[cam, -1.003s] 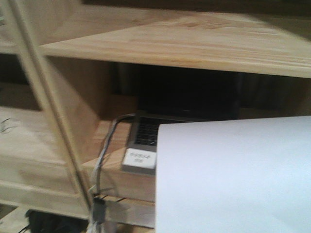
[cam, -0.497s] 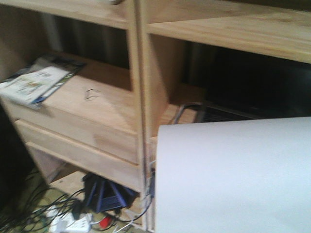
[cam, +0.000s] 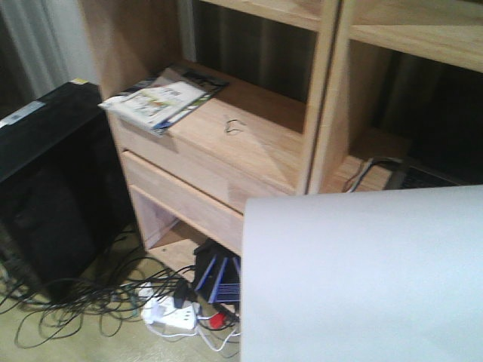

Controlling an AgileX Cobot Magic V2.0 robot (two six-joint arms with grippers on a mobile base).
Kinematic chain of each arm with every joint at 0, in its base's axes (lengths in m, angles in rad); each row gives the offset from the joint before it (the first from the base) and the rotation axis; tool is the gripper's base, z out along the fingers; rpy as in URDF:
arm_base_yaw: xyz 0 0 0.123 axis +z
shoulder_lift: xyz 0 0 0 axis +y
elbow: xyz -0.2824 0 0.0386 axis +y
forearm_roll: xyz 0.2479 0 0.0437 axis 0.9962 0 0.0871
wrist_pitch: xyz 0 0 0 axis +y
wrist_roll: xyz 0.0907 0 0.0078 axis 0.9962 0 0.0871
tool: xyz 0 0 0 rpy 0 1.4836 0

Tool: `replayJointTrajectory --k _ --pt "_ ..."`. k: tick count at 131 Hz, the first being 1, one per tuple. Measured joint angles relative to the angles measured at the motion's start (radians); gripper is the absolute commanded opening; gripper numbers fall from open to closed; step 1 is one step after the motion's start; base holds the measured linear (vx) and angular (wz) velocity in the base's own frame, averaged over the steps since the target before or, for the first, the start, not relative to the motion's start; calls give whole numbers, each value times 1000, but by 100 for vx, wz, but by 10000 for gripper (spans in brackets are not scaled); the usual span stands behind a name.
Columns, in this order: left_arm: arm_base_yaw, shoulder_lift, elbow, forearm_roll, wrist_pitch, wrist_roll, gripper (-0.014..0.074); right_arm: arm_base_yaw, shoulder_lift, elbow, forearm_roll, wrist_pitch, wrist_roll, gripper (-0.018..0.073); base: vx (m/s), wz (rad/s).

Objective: Grab stapler and paper to desk for stapling
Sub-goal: 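Turn the base away from the shelf toward the wooden desk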

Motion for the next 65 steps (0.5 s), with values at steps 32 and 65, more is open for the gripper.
replayJointTrajectory --k 32,65 --pt "0 0 0 0 0 0 0 0 0 0 0 0 0 -6 -7 26" --pt "0 0 0 0 0 0 0 0 0 0 0 0 0 -6 -5 19"
